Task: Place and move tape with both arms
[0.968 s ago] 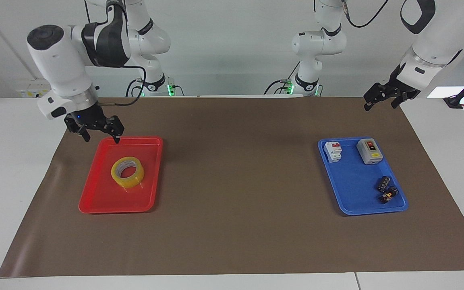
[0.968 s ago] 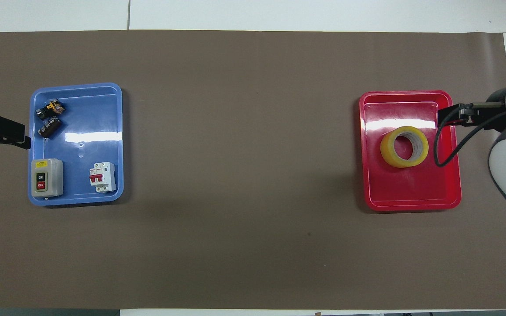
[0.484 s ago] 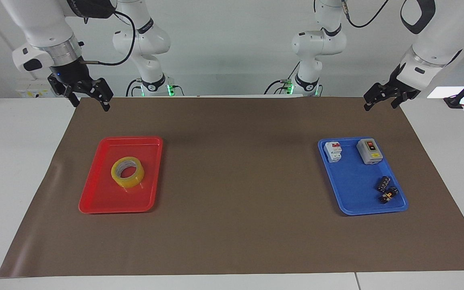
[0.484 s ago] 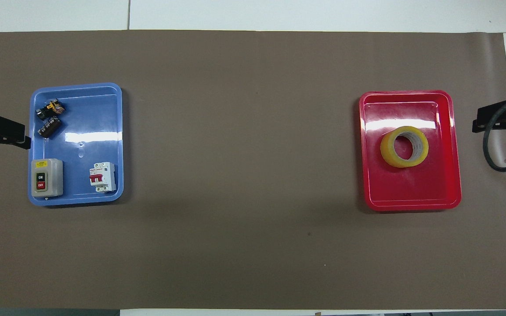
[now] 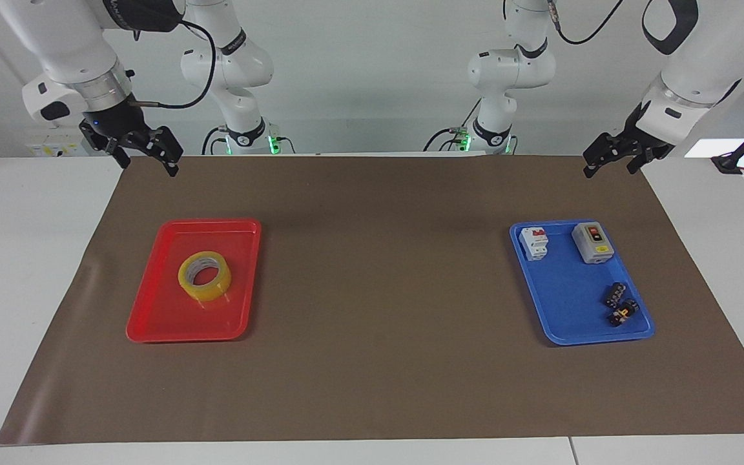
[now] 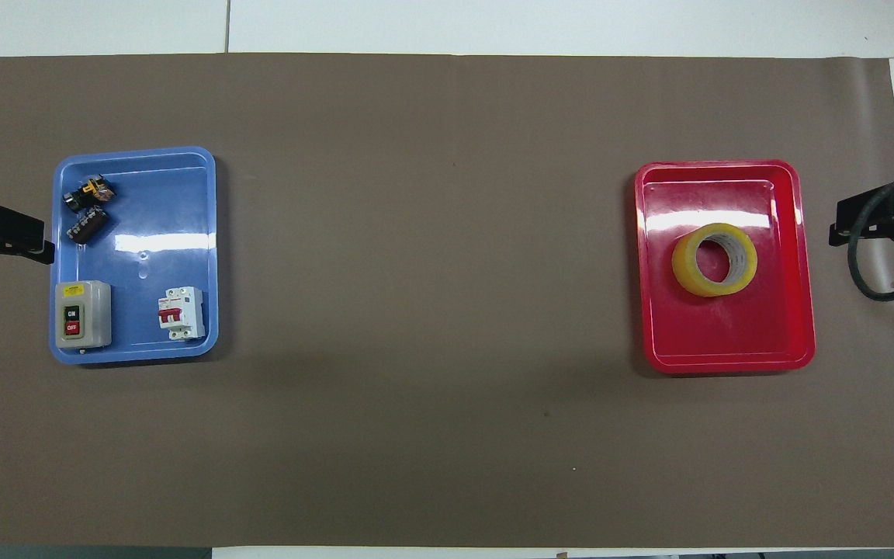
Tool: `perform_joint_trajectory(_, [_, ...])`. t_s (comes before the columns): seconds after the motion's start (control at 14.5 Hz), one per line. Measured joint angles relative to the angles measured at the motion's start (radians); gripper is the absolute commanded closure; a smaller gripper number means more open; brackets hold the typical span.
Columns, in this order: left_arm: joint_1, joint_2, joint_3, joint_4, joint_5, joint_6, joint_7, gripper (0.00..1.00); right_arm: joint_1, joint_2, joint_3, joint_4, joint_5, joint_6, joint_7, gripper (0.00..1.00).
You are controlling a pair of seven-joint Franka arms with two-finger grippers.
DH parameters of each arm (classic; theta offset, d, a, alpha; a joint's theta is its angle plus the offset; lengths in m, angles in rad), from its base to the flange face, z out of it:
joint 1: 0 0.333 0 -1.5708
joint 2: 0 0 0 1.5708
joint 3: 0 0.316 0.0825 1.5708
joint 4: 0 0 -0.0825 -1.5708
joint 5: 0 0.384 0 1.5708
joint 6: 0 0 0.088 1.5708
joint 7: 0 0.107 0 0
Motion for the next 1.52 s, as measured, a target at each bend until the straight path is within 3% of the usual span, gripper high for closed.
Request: perform_joint_trajectory(1.52, [0.0, 0.0, 0.0, 0.0, 0.0, 0.0, 0.0, 0.0, 0.022, 0.006, -0.004, 0.003, -0.001, 0.003, 0.002, 0.0])
